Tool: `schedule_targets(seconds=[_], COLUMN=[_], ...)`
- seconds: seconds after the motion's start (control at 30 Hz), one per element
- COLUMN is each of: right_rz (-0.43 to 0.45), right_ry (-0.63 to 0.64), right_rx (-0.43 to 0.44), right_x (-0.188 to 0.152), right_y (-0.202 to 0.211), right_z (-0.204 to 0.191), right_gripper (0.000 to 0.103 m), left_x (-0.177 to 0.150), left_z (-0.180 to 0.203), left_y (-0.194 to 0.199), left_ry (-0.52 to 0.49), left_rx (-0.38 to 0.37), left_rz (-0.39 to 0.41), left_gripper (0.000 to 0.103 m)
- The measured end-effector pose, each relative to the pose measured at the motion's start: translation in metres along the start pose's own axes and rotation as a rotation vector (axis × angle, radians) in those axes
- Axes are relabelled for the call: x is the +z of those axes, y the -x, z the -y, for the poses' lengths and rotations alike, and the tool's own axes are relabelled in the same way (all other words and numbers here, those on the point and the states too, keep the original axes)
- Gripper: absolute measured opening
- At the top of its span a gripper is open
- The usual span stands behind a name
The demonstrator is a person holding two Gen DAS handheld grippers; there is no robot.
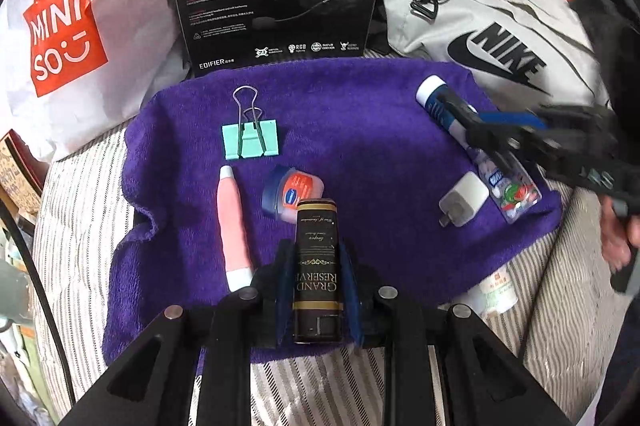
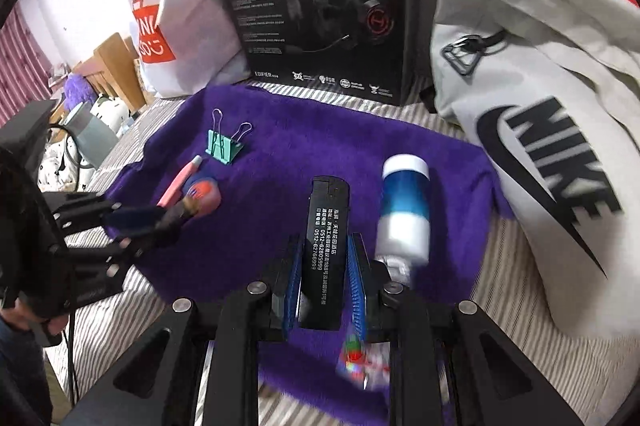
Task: Organize rigid objects
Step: 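Carry the box with the left tool while the right tool carries the black case toward the towel, then set the box on the towel with the left tool while the right tool sets the case there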
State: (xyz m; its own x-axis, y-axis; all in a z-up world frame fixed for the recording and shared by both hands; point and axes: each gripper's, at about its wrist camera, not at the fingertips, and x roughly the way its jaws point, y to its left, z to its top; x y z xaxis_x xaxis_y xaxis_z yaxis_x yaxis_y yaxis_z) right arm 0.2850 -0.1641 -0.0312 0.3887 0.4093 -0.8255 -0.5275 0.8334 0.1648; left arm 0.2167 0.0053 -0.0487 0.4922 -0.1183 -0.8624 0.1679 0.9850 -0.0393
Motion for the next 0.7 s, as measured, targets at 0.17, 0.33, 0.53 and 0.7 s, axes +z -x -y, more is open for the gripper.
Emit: schedule_targets(seconds=[0.17,0.33,0.53,0.7], right_rz=[-0.045,-0.092,-0.109,-0.114], right_ry=[0.017,0.037,0.056,0.081], right_rx=[0.004,-0.009,-0.017,-0.024], right_x=[0.011,0.015,0.019,0.023], right_y=[-0.031,-0.057,-0.068,-0.071], right_z=[-0.002,-0.005,-0.009,-0.011], right_gripper=[0.022,0.022,0.022,0.022], left_x=[0.003,0.0,0.003,0.007], left_z=[-0.002,-0.001,-0.004,-0.007], left_y=[-0.001,0.001,-0.005,-0.014], left_ry=[0.004,-0.011,-0.012,-0.003], left_rx=[-0.01,-0.01,-0.014,-0.018], left_rz=[-0.003,-0.011,-0.03,-0.028], left_gripper=[0.023,0.023,0.023,0.023])
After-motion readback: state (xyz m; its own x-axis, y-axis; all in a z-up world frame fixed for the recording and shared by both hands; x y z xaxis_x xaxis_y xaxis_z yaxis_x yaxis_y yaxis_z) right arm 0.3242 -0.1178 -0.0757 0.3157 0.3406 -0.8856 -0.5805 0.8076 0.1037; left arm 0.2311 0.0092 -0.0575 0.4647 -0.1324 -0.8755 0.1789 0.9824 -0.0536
